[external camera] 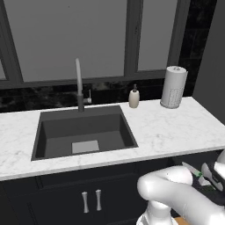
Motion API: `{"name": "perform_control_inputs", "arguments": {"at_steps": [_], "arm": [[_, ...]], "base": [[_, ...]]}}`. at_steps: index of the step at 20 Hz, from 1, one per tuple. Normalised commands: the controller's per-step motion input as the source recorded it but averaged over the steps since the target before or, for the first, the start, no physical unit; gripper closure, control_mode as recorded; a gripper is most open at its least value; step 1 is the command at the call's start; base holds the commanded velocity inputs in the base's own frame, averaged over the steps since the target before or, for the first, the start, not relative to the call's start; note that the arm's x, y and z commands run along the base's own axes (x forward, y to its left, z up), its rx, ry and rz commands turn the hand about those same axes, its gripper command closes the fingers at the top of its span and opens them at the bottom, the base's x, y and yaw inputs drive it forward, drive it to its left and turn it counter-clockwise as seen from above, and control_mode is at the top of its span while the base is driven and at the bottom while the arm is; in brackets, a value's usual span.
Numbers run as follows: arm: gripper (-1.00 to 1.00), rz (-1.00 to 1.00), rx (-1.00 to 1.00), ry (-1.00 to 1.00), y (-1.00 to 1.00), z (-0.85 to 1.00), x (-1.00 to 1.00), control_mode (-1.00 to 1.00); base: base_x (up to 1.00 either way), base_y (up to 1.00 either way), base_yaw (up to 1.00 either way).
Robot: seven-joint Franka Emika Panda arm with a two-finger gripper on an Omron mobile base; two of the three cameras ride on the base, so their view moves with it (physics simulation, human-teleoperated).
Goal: Pick up the knife from the drawer and place it on the cutting board. Then place the meat from the plate to the cutting board.
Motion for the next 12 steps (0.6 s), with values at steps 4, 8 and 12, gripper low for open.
{"name": "perform_control_inputs", "arguments": {"at_steps": [4,8,12], "arm": [[1.0,0.01,0.0,0.0,-0.07,0.78,-0.57,-1.0],[1.0,0.05,0.0,-0.02,0.0,0.62,-0.34,-1.0],[1.0,0.05,0.0,-0.13,0.13,0.54,-0.12,-1.0]], "base": [[0.0,0.0,0.0],[0.0,0.0,0.0],[0.0,0.0,0.0]]}}
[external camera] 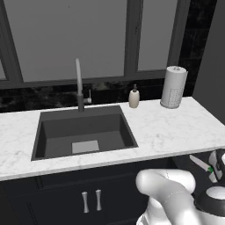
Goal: Pick up the knife from the drawer and place it on the cutting board. Then place the meat from the plate to the cutting board.
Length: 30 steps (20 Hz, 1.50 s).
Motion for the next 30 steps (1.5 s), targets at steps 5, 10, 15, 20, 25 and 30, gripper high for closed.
{"name": "perform_control_inputs", "arguments": {"at_steps": [5,10,15,20,25,30], "arm": [[1.0,0.0,0.0,-0.27,0.03,0.26,-0.02,-1.0],[1.0,0.0,0.0,-0.25,0.05,0.29,0.04,-1.0],[1.0,0.02,0.0,0.0,0.46,0.53,0.81,-1.0],[1.0,0.0,-0.01,0.32,0.46,0.54,0.98,-1.0],[1.0,0.0,0.0,0.45,0.4,0.55,0.88,-1.0],[1.0,0.0,0.0,0.28,0.32,0.13,0.27,-1.0]], "base": [[0.0,0.0,0.0],[0.0,0.0,0.0],[0.0,0.0,0.0],[0.0,0.0,0.0],[0.0,0.0,0.0],[0.0,0.0,0.0]]}}
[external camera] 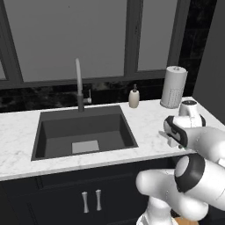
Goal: Pick up the knife from the drawer and place it on the cutting board. Then place the meat from the plate to the cutting board.
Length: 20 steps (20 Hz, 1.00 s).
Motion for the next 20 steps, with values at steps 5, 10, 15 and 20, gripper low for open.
{"name": "perform_control_inputs", "arguments": {"at_steps": [5,10,15,20], "arm": [[1.0,-0.02,0.08,-0.04,0.26,0.1,0.02,-1.0],[1.0,-0.02,0.16,-0.02,0.24,0.22,0.03,-1.0],[1.0,0.01,0.09,-0.14,0.35,0.23,-0.51,-1.0],[1.0,0.04,0.0,-0.18,0.33,0.25,-0.46,-1.0]], "base": [[0.0,0.0,0.0],[0.0,0.0,0.0],[0.0,0.0,0.0],[0.0,0.0,0.0]]}}
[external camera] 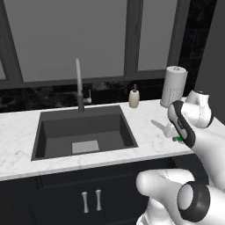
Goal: Pick up the knife from the drawer and place it on the cutting board. Then place the meat from the plate to the cutting board.
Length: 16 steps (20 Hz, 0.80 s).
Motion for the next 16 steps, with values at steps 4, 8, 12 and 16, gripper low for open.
{"name": "perform_control_inputs", "arguments": {"at_steps": [4,8,12,16], "arm": [[1.0,0.07,0.0,-0.18,0.38,0.1,-0.4,-1.0],[1.0,0.06,0.0,-0.09,0.32,0.0,-0.06,-1.0],[1.0,0.0,0.0,0.0,0.05,0.0,0.0,-1.0],[1.0,0.0,0.0,0.0,0.0,0.0,-0.04,-1.0]], "base": [[0.0,0.0,0.0],[0.0,0.0,0.0],[0.0,0.0,0.0],[0.0,0.0,0.0]]}}
